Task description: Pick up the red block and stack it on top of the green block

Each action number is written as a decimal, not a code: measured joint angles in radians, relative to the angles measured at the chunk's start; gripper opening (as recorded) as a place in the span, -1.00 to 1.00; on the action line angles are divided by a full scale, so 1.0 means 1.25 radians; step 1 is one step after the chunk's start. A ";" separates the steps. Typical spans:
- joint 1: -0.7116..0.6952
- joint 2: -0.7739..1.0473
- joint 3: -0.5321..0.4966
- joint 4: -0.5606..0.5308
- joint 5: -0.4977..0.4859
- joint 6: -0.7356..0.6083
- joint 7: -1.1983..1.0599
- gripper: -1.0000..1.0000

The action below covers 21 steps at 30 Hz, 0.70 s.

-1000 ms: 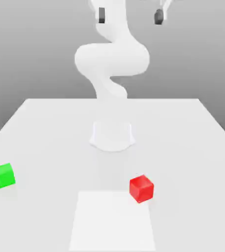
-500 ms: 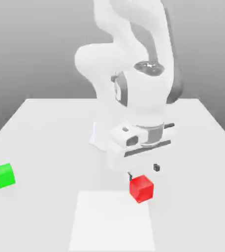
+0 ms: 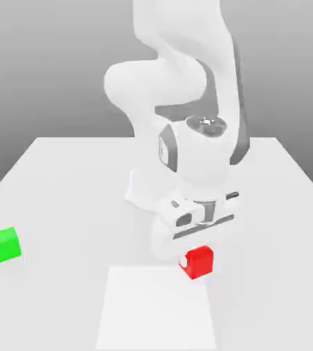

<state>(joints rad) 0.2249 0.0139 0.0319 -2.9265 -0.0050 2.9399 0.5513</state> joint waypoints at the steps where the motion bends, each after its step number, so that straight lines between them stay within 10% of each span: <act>1: 0.002 -0.029 -0.001 -0.004 0.004 -0.025 -0.003 -1.00; 21: -0.583 -0.033 -0.377 0.192 -0.009 -0.222 0.417 -1.00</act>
<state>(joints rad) -0.5045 -0.0268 -0.4396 -2.6864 -0.0156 2.6622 1.0721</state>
